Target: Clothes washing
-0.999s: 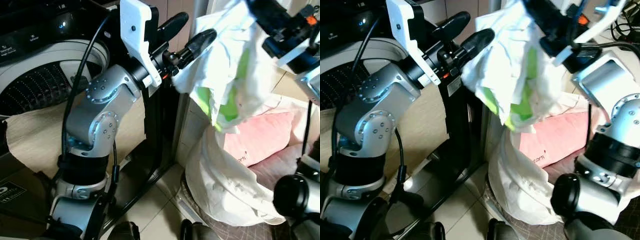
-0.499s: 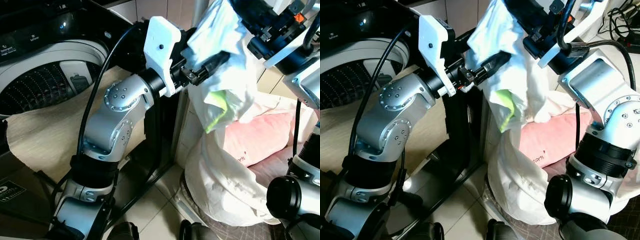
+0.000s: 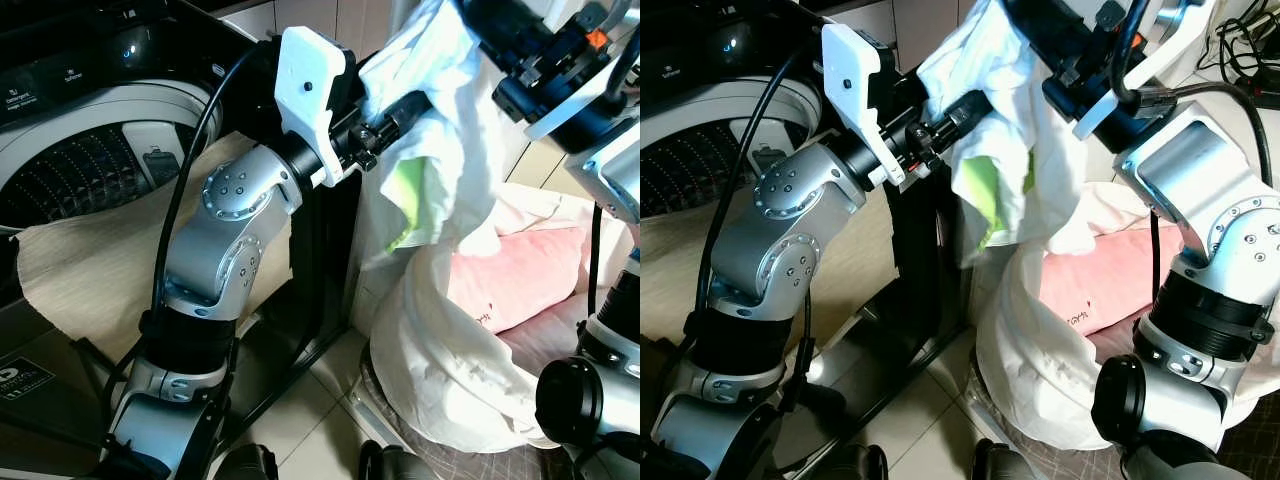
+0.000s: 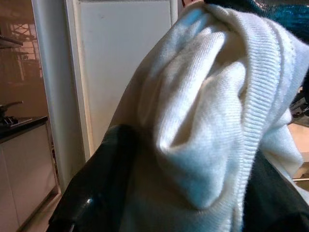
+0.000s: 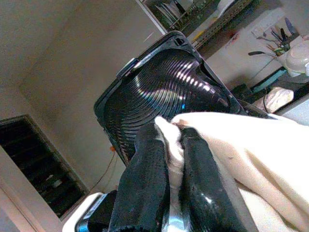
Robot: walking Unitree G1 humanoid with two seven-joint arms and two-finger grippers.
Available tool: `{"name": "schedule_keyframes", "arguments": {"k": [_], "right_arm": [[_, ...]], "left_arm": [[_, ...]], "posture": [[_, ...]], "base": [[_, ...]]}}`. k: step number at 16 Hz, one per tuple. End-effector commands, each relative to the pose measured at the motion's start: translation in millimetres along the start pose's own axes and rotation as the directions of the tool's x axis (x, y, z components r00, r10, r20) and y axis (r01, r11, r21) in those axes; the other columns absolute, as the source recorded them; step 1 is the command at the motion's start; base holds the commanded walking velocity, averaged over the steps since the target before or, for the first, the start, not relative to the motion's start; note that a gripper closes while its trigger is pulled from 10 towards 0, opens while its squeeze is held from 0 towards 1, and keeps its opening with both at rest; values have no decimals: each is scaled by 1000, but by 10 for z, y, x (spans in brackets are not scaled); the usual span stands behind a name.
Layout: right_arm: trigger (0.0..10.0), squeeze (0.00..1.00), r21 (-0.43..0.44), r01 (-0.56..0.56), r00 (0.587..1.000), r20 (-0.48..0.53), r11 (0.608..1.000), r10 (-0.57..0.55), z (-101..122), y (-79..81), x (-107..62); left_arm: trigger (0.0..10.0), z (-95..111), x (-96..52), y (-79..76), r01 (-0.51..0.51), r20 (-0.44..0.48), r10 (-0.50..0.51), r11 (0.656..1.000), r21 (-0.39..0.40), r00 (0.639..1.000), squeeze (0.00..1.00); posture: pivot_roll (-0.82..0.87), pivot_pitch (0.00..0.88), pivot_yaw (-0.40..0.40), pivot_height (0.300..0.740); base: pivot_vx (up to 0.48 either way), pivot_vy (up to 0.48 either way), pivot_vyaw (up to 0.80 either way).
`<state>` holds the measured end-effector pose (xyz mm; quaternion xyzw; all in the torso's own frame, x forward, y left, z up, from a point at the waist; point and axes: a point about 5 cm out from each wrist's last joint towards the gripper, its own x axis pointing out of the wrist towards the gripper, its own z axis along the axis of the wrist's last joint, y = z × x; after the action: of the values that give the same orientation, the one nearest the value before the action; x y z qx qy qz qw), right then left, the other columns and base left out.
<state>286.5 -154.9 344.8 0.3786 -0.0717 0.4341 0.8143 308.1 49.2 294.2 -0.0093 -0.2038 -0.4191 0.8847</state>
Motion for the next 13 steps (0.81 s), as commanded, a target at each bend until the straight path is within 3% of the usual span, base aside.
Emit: {"name": "schedule_keyframes", "arguments": {"k": [1,3,6,7,8,9,10,11,12,13], "right_arm": [[0,0,-30,-22,1000,3,999,23,23,88,-1],[78,0,-33,-13,1000,2,999,13,24,84,1],[1137,0,-38,-5,1000,0,999,5,21,75,7],[2745,0,-39,-4,1000,0,999,4,22,74,13],[3020,0,-40,-4,1000,0,999,4,22,74,14],[4510,0,-41,-1,1000,-1,999,1,22,70,21],[4863,0,-45,1,1000,-3,999,-2,22,67,26],[5961,0,-47,4,1000,-3,999,-4,22,66,30],[10000,0,-46,22,1000,-7,999,-23,22,50,29],[10000,0,-43,23,1000,-7,999,-23,22,49,29]], "left_arm": [[0,38,2,33,-6,24,6,1000,-5,1000,0],[0,41,-6,40,-2,30,2,1000,-9,1000,0],[0,45,-19,67,-7,36,8,1000,-12,999,0],[0,50,-22,70,-1,41,2,1000,-7,999,0],[0,51,-22,71,0,42,0,1000,-6,999,0],[0,57,-23,79,-1,45,1,1000,-7,999,0],[0,63,-26,92,-6,47,7,1000,-9,999,0],[0,66,-28,101,-9,48,9,1000,-9,999,0],[0,72,-35,136,-25,50,25,1000,-8,998,0],[0,72,-36,141,-27,50,27,1000,-8,998,0]], "posture": [[-81,54,-9,740],[-81,54,-11,740],[-82,49,-13,740],[-80,49,-15,740],[-79,49,-16,740],[-78,48,-16,740],[-77,50,-16,740],[-77,48,-16,740],[-77,48,-15,740],[-77,48,-15,740]], "base": [[0,0,0],[0,0,0],[0,0,0],[0,0,0],[0,0,0],[0,0,0],[0,0,0],[0,0,0],[0,0,0],[0,0,0]]}}
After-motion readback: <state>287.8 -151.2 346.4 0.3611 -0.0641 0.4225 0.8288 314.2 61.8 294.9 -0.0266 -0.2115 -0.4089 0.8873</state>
